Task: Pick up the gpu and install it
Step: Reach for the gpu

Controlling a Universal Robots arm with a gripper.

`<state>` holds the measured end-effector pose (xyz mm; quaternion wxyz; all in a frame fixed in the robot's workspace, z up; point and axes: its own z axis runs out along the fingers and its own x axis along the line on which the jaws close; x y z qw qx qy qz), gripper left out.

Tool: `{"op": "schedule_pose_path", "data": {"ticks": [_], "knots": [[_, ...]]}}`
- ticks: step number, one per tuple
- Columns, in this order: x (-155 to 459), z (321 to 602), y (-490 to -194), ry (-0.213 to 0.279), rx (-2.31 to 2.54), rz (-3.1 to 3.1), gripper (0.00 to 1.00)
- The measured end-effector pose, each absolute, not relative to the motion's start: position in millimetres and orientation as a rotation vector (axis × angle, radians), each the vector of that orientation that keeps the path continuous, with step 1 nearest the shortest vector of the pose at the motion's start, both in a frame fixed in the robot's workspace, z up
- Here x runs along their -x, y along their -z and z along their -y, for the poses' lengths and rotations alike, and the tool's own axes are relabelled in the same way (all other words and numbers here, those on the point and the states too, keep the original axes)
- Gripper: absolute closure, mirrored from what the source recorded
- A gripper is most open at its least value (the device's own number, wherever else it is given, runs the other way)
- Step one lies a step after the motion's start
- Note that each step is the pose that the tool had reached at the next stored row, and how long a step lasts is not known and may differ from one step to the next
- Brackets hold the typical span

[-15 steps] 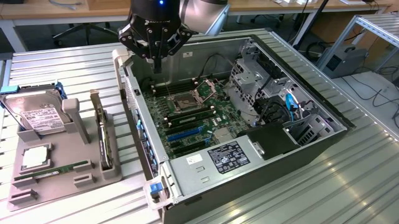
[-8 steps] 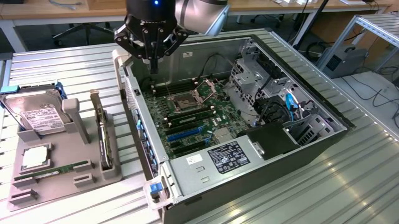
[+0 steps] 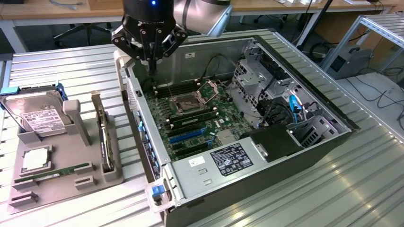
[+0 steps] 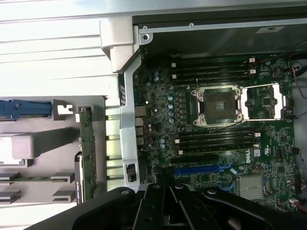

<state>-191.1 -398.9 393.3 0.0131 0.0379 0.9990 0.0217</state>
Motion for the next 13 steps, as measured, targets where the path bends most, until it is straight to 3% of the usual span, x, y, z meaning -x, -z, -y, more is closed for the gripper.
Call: {"op": "schedule_pose_path", "data": {"ticks": [13], "knots": [[202,399,-393,-0.068,-0.118,-3.112,0.89]]}}
